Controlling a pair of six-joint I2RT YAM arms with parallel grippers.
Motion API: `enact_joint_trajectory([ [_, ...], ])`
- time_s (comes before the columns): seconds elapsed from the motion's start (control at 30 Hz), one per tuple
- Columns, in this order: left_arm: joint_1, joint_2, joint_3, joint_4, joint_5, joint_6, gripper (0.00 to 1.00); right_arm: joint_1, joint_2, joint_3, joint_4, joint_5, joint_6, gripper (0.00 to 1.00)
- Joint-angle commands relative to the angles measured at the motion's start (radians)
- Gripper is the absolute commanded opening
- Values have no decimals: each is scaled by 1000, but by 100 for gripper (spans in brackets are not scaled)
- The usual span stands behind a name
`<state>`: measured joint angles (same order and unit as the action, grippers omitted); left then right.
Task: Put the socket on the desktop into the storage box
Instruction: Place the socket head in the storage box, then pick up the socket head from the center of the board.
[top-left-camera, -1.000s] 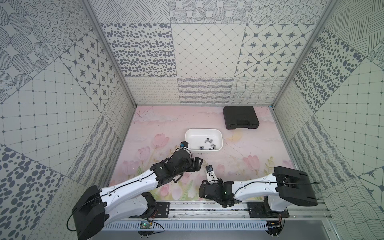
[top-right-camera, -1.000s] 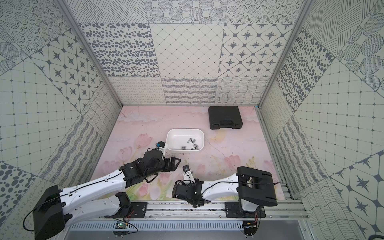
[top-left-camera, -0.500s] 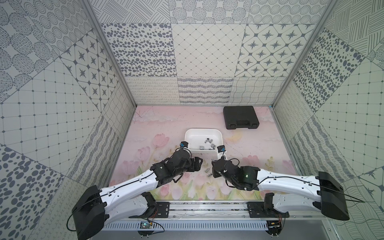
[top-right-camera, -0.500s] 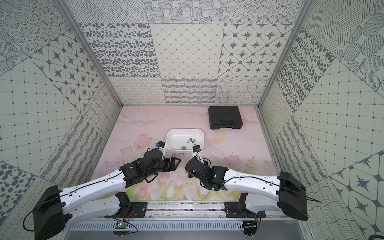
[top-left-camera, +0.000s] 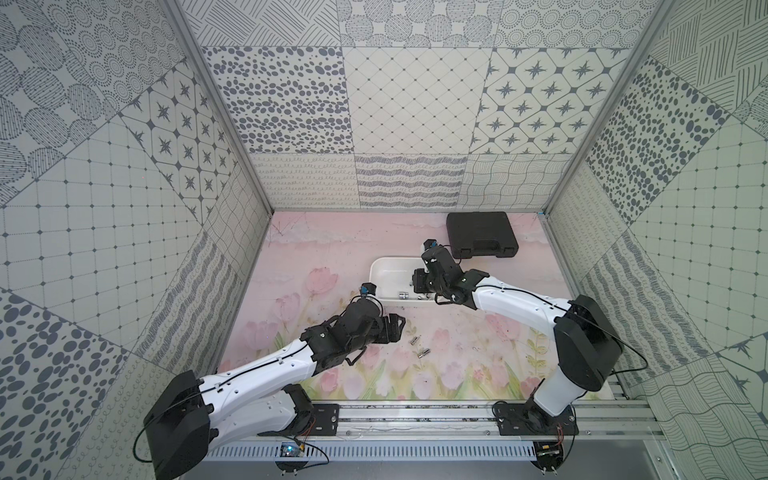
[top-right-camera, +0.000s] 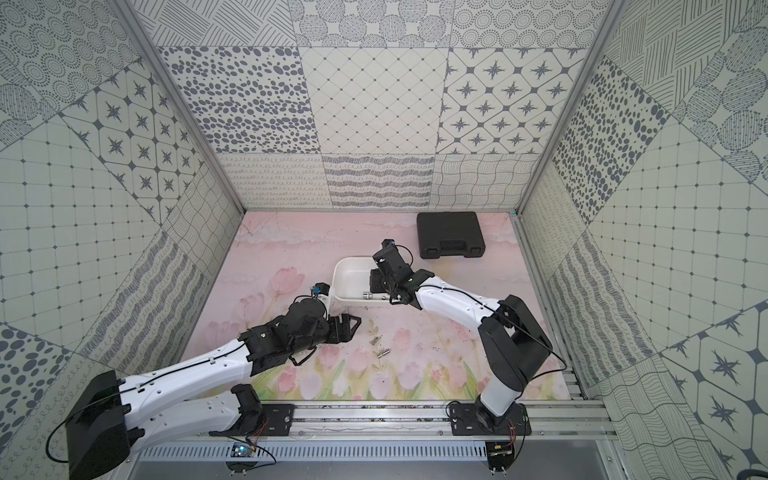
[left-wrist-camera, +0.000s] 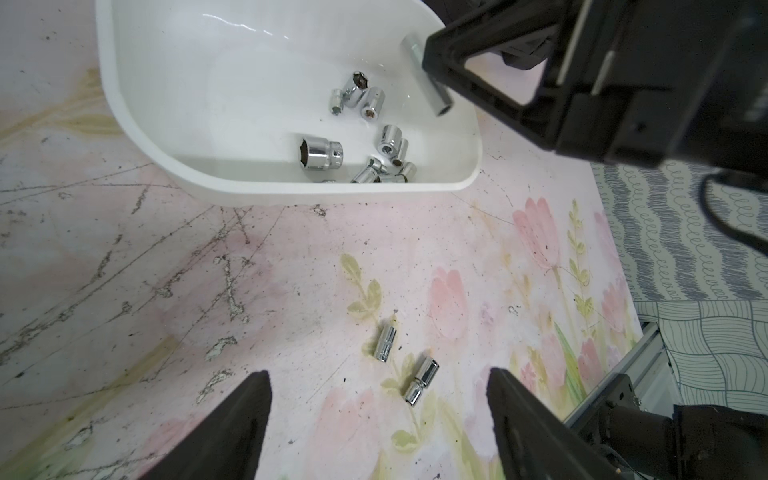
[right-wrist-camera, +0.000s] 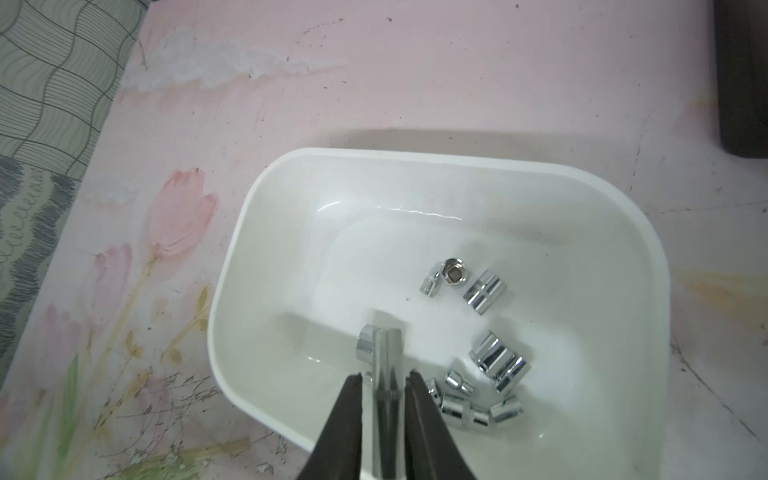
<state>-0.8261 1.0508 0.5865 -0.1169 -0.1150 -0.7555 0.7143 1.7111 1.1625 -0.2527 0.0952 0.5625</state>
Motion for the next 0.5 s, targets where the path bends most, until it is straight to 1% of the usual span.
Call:
enact_joint_trajectory([
  [0.0, -8, 1, -6, -3, -5, 8, 86, -27, 22, 56, -9, -36, -33, 39],
  [0.07, -9, 3, -5, -4, -3, 7, 86, -28, 3, 55, -39, -31, -48, 54],
  [0.1, -9, 1, -5, -4, -2, 8, 86, -28, -24, 39, -44, -33, -53, 58],
  [0.17, -8, -1, -6, -4, -2, 6, 86, -23, -101, -16, -48, -32, -61, 60],
  [0.27, -9, -5, -6, -3, -7, 6, 86, 16, -275, -165, -39, 16, -55, 62],
  [0.37, -11, -6, -6, -3, -9, 8, 86, 114, -467, -331, -68, 92, -27, 64],
  [0.47, -8, -7, -7, -3, -14, 10, 86, 264, -633, -487, -110, 204, 42, 65],
])
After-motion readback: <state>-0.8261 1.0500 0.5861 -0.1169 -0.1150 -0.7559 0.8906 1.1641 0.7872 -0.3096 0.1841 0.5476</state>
